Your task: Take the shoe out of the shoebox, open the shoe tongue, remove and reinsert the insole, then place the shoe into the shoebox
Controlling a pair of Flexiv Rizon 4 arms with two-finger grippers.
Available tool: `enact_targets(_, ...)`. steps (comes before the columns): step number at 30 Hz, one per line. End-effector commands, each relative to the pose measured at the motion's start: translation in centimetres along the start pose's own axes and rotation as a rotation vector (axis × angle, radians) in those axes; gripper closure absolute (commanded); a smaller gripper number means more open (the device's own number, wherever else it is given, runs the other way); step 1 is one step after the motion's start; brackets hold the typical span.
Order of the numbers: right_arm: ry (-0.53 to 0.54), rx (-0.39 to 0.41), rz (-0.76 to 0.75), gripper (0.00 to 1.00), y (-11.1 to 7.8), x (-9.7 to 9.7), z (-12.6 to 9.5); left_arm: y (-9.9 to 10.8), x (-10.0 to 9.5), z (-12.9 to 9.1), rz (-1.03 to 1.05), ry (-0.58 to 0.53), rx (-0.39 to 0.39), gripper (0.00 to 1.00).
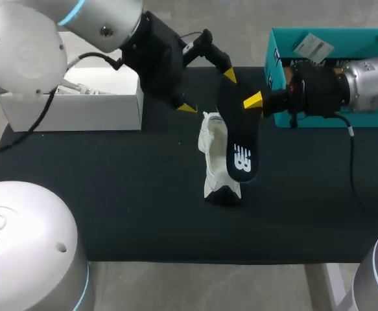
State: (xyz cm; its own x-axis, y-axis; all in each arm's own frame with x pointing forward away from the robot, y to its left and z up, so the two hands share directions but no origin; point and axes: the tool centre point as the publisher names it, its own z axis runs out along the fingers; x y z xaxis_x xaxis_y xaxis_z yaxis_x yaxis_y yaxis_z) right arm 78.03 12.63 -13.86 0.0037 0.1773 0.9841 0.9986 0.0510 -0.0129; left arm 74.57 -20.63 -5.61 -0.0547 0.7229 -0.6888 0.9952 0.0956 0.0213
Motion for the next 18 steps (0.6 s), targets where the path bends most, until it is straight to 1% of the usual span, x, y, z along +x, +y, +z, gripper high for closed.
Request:
enact_targets(1,-0.009,0.012,0.001,1.0,0.6,-0.1,0.4,0.9,-1.8,-0.6,0.055,0.42,0.028,0.0)
enact_targets(6,-0.021,0.023,-0.004,1.0,0.9,-0.2,0.6,1.8,-2.7,-0.4,0.086,0.464,0.018,0.0)
enact_targets(9,-0.047,0.044,-0.01,1.0,1.1,-0.2,0.9,2.3,-3.1,-0.2,0.116,0.493,0.014,0.0)
enact_targets(12,-0.05,0.06,-0.014,1.0,1.2,-0.2,1.3,2.6,-3.3,-0.4,0.123,0.547,0.073,0.0)
enact_targets(14,-0.052,0.064,-0.012,1.0,1.2,-0.3,1.6,2.9,-3.7,-0.6,0.155,0.562,0.074,0.0)
enact_targets(15,-0.054,0.062,-0.01,1.0,1.3,-0.4,1.6,3.1,-3.9,-0.6,0.177,0.559,0.061,0.0)
enact_targets(17,-0.055,0.035,-0.001,1.0,1.3,-0.4,1.6,3.3,-4.1,-0.6,0.17,0.558,0.062,0.0)
enact_targets(18,-0.052,0.025,0.004,1.0,1.4,-0.5,1.6,3.6,-4.3,-0.7,0.19,0.562,0.044,0.0)
